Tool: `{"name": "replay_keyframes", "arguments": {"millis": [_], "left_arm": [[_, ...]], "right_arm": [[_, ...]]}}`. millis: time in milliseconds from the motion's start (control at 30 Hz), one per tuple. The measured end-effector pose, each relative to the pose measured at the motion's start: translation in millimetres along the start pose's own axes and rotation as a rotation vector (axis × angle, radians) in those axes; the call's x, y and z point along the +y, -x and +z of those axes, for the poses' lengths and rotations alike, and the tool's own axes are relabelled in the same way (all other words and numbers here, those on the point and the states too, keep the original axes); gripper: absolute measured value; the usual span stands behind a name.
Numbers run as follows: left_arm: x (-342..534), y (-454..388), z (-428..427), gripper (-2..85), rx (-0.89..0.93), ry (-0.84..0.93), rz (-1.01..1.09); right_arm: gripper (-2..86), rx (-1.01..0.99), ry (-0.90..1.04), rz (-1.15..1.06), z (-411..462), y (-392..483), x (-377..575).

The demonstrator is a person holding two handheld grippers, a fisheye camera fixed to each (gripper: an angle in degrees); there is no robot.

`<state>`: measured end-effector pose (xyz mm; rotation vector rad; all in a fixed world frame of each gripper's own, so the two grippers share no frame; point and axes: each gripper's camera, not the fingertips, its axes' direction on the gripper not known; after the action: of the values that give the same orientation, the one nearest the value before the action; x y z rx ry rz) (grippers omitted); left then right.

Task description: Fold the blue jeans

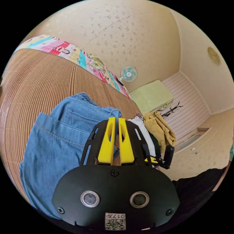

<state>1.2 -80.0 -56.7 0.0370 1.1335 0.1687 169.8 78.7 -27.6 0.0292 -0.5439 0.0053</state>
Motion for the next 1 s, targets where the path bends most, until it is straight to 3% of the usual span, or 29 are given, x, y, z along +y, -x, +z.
{"name": "replay_keyframes", "arguments": {"millis": [167, 300, 400, 567, 667, 800, 900, 1000], "left_arm": [[9, -59, -107, -0.5, -0.079, -0.093, 0.166], [21, -89, -171, -0.9, -0.211, -0.134, 0.223], [39, -118, -241, -0.9, -0.302, -0.231, 0.279], [106, -184, -402, -0.9, -0.244, -0.761, 0.360], [137, -214, -461, -0.9, -0.170, -0.984, 0.418], [158, -237, -502, -1.0, 0.114, -1.118, 0.499], [172, -270, -520, -1.0, 0.101, -1.194, 0.581], [167, -297, -528, -1.0, -0.021, -1.246, 0.612]], "right_arm": [[13.1, 0.001, 0.006, 0.275, 79, -34, -64], [5.1, 0.067, 0.096, 0.264, 99, -18, -89], [3.7, 0.026, -0.122, 0.182, 17, 21, -93], [2.6, -0.021, -0.744, -0.163, -222, 130, -51], [2.4, 0.028, -0.998, -0.385, -326, 187, -10], [2.3, -0.014, -1.090, -0.553, -413, 227, 32], [2.2, -0.062, -1.175, -0.605, -455, 243, 67], [2.2, 0.098, -1.258, -0.564, -470, 262, 77]]}}
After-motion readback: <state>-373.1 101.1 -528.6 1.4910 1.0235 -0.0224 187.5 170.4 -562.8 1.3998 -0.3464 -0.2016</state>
